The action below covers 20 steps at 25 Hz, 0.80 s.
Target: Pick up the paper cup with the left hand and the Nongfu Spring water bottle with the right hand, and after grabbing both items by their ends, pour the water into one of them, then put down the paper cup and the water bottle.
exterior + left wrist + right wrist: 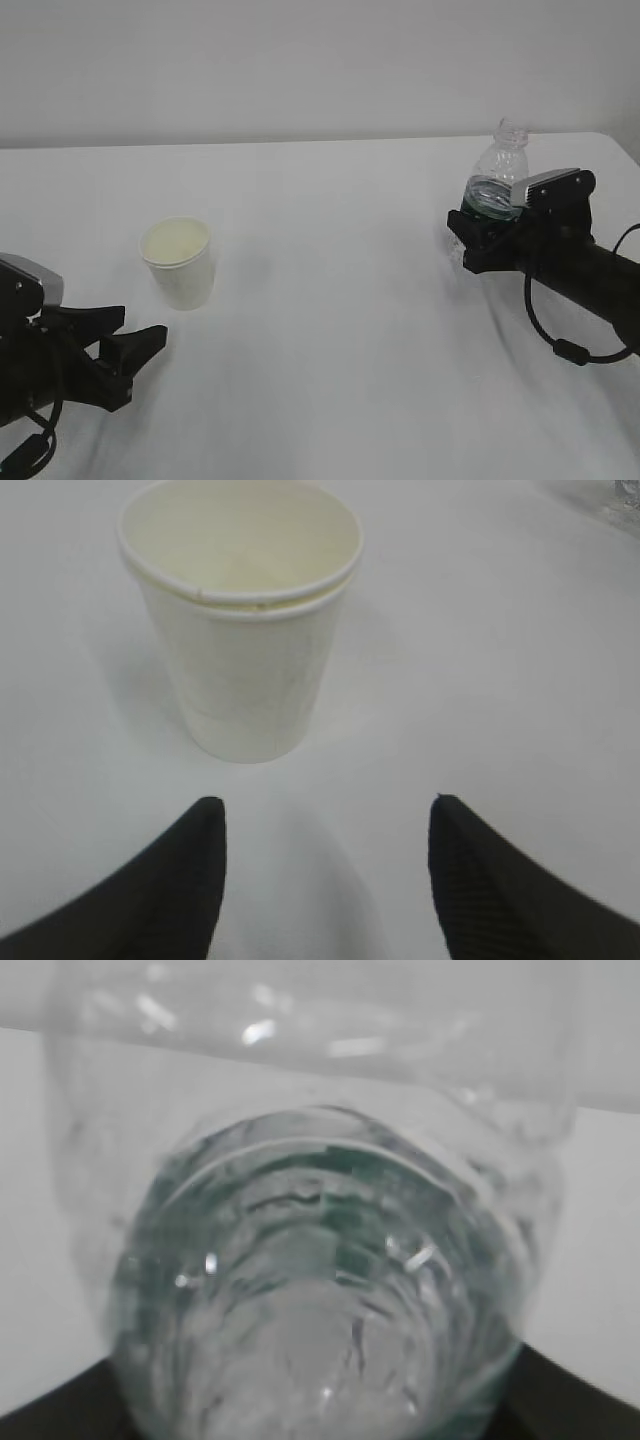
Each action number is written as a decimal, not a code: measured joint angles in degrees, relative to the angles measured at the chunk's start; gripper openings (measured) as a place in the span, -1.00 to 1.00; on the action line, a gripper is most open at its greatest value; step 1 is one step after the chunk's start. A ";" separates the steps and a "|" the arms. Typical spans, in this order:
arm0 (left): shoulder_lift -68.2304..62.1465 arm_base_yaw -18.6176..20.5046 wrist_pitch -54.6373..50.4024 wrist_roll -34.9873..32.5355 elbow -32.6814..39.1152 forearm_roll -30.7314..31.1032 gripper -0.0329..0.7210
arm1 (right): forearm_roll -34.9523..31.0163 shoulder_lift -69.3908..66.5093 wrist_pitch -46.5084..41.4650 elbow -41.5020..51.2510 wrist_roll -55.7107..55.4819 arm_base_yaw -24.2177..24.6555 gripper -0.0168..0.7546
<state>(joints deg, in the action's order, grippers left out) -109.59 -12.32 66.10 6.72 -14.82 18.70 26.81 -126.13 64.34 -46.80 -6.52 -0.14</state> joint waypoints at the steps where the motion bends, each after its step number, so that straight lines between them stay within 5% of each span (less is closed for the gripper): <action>1: 0.00 0.00 0.00 0.00 0.00 0.00 0.31 | 0.14 0.62 -0.10 0.48 0.10 0.00 0.15; 20: 0.00 0.00 0.00 0.00 0.00 0.28 0.31 | 0.02 12.05 -0.22 12.86 4.31 0.00 0.15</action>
<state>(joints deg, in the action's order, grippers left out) -109.59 -12.32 66.10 6.72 -14.82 18.98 26.84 -114.08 64.12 -33.93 -2.21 -0.14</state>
